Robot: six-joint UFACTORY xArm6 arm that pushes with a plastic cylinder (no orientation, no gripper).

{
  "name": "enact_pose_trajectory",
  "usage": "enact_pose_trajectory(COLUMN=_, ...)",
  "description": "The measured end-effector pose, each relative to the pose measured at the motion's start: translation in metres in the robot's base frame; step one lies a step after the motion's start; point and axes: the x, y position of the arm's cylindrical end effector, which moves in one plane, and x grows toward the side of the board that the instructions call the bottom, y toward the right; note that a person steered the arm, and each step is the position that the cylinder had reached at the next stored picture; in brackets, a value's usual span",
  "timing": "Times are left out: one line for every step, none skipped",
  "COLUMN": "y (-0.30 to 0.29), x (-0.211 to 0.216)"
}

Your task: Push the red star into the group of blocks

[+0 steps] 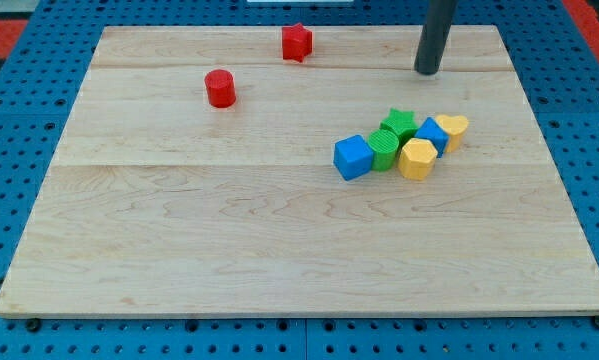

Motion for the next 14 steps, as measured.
enact_pose_trajectory(y=-0.020, x=-0.066)
enact_pose_trajectory(y=-0.033, x=-0.069)
enact_pose_trajectory(y=-0.091, x=-0.069)
enact_pose_trajectory(y=-0.123, x=-0.067)
enact_pose_trajectory(y=-0.175, x=-0.065)
enact_pose_trajectory(y=-0.204, x=-0.035)
enact_pose_trajectory(y=-0.196, x=-0.020)
enact_pose_trajectory(y=-0.182, x=-0.019)
enact_pose_trajectory(y=-0.224, x=-0.037)
enact_pose_trajectory(y=-0.264, x=-0.044)
enact_pose_trajectory(y=-0.252, x=-0.001)
enact_pose_trajectory(y=-0.224, x=0.040)
enact_pose_trajectory(y=-0.171, x=0.074)
enact_pose_trajectory(y=-0.143, x=0.079)
